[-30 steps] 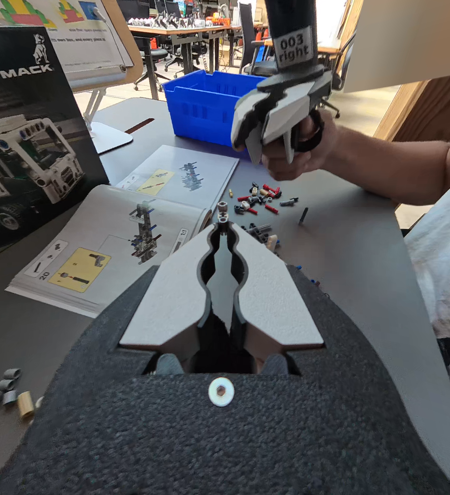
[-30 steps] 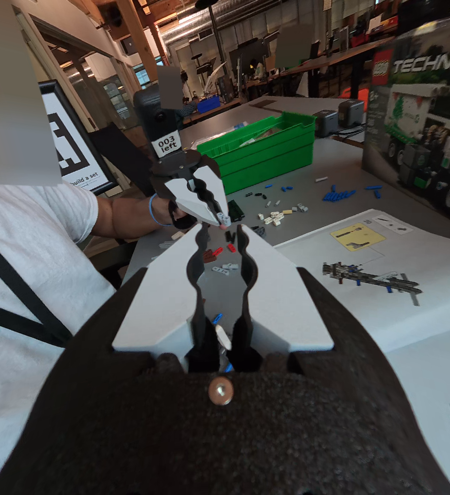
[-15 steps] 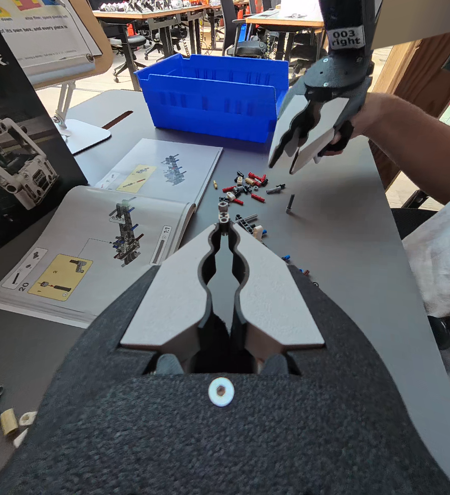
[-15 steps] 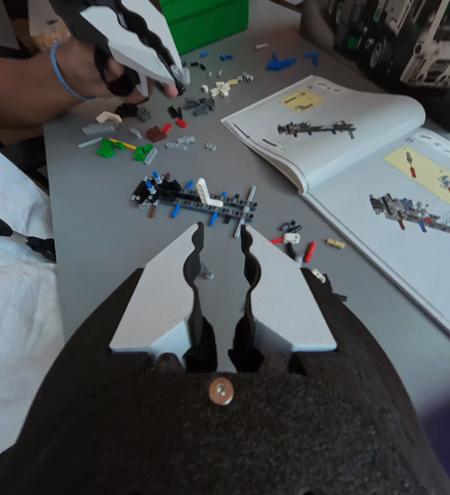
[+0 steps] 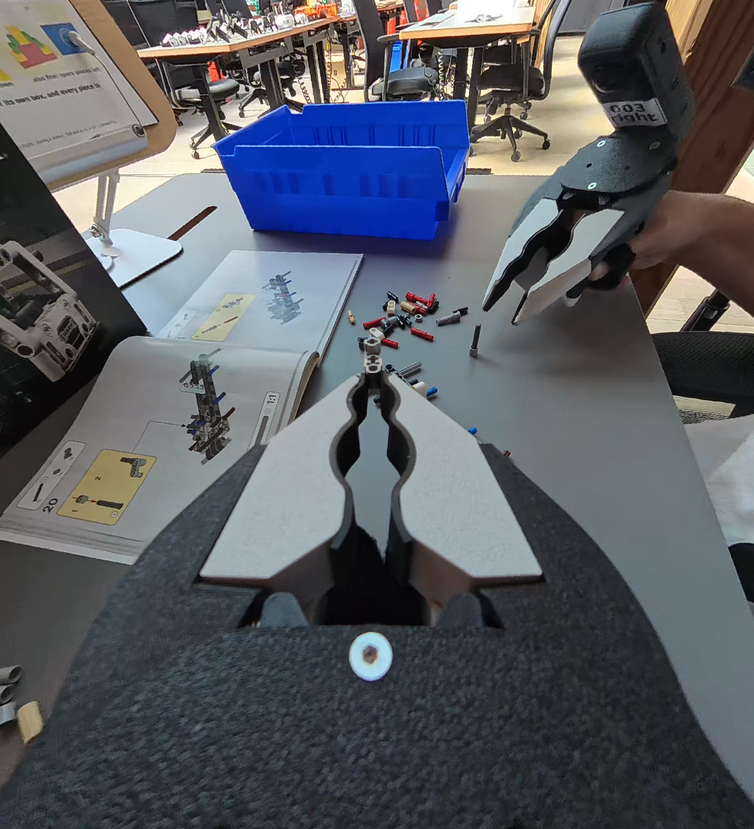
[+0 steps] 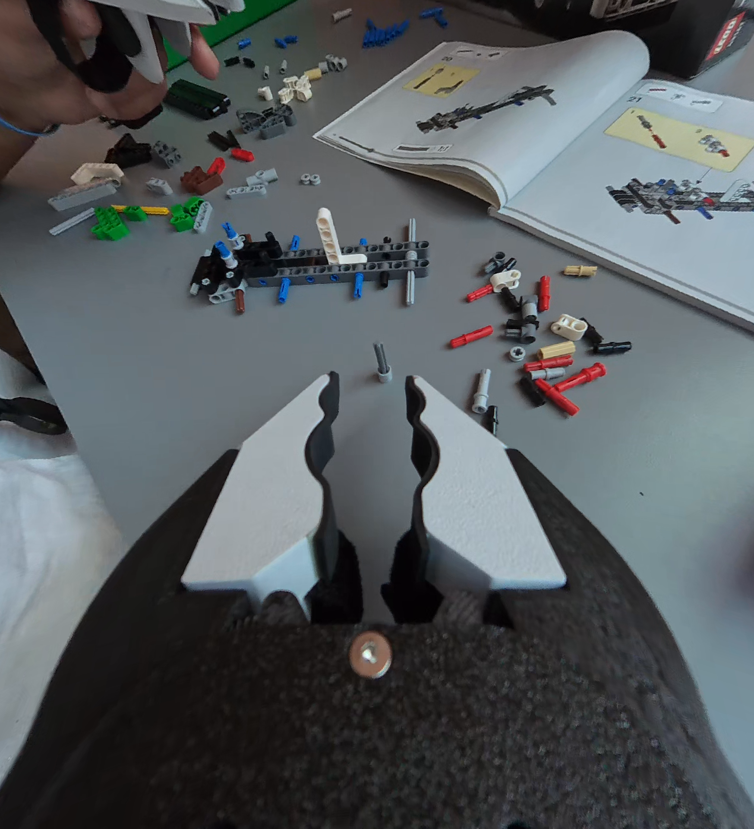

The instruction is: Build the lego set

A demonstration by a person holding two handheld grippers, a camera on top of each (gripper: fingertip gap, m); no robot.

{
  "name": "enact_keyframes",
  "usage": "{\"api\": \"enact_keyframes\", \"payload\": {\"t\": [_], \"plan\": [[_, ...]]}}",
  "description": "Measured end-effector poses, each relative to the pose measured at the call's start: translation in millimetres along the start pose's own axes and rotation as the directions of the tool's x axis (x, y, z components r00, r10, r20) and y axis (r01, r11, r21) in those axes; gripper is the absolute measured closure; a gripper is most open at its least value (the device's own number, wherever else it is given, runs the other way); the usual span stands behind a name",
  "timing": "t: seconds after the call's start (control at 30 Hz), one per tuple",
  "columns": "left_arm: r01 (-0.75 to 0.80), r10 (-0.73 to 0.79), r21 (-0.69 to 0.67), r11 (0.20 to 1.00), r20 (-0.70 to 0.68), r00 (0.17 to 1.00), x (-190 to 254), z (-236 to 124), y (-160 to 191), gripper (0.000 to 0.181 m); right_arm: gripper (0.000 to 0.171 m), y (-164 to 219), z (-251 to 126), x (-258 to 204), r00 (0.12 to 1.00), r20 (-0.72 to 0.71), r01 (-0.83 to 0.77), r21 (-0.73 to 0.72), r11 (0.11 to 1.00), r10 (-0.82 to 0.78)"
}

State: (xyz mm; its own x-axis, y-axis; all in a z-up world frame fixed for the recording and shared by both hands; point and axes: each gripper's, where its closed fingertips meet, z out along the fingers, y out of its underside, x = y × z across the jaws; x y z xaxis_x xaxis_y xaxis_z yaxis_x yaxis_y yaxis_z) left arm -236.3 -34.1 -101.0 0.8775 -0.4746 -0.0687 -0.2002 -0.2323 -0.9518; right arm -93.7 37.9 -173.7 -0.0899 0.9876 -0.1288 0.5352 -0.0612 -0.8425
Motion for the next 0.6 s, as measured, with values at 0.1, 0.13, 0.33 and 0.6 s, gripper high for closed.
{"api": "enact_keyframes", "payload": {"t": [0.1, 0.13, 0.33, 0.6], "plan": [[-0.005, 0.004, -0.010, 1.000, -0.009, 1.000, 3, 3, 3, 0.178, 0.145, 5, -1, 3, 0.998, -0.044, 0.049, -0.028, 0.998, -0.050], [-0.006, 0.006, -0.010, 1.000, -0.018, 1.000, 6, 5, 3, 0.178, 0.144, 5, -1, 3, 0.997, -0.051, 0.058, -0.032, 0.998, -0.060], [-0.053, 0.055, 0.029, 0.998, -0.092, 0.994, 32, 16, -12, 0.179, 0.145, -6, -6, -6, 0.999, -0.002, 0.039, 0.038, 0.999, -0.039], [-0.155, 0.141, -0.074, 0.985, -0.168, 0.976, 71, 65, -14, 0.178, 0.145, -23, -12, -17, 0.977, 0.012, 0.208, 0.170, 0.963, -0.213]]}}
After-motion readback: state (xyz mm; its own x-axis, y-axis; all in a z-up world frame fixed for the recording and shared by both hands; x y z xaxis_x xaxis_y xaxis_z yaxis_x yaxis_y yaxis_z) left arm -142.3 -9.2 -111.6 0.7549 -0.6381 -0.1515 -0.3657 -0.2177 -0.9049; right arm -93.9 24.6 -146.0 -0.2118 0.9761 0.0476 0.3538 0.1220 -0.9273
